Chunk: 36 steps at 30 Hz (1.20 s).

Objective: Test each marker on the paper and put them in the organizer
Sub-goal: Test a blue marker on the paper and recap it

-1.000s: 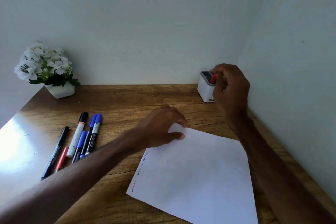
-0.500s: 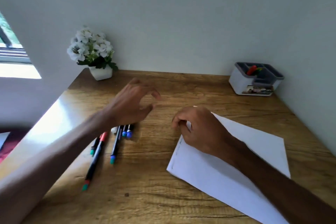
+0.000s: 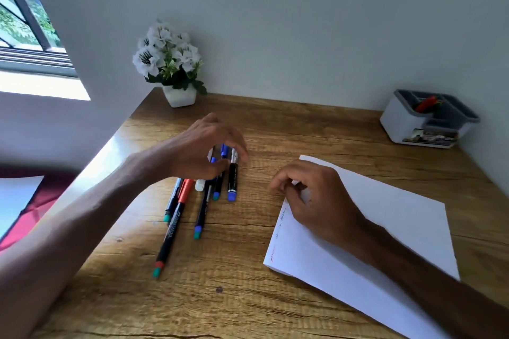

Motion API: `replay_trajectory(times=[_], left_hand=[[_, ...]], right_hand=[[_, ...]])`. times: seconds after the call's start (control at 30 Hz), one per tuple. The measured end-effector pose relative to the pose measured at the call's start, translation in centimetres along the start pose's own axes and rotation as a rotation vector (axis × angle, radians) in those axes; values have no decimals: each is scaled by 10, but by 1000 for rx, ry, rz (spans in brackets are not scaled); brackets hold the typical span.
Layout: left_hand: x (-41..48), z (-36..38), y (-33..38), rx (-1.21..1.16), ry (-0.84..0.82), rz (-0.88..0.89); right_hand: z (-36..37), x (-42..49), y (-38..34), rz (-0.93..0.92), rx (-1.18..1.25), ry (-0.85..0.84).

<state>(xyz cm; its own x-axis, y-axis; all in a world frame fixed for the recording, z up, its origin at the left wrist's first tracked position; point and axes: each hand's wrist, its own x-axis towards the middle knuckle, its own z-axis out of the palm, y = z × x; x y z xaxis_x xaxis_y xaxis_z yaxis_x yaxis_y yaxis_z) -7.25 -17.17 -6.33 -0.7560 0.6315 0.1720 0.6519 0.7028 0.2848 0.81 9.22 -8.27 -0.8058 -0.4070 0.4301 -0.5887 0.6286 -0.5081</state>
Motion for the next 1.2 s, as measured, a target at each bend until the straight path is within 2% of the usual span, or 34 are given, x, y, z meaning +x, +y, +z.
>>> replay_trajectory(times=[0.17,0.43,0.6,0.7,0.9,1.07,1.2], left_hand=[[3,6,10,25,25,58],[3,8,24,93,142,181],[3,11,38,99,260,193],[2,18,49,86,306,221],[1,23,56,-15,287,109],[0,24,59,-41,255,118],[-3,30,77,-36,241,158]], right_hand=[[-8,0,3,1,46,150],[-17,-2,7,63,109,248],[-18,-4,3,110,132,150],[-16,-2,9,56,75,114],[-35,1,22,34,-48,113],[-43,-1,24,16,-245,28],[-24,-5,11,-88,-367,-76]])
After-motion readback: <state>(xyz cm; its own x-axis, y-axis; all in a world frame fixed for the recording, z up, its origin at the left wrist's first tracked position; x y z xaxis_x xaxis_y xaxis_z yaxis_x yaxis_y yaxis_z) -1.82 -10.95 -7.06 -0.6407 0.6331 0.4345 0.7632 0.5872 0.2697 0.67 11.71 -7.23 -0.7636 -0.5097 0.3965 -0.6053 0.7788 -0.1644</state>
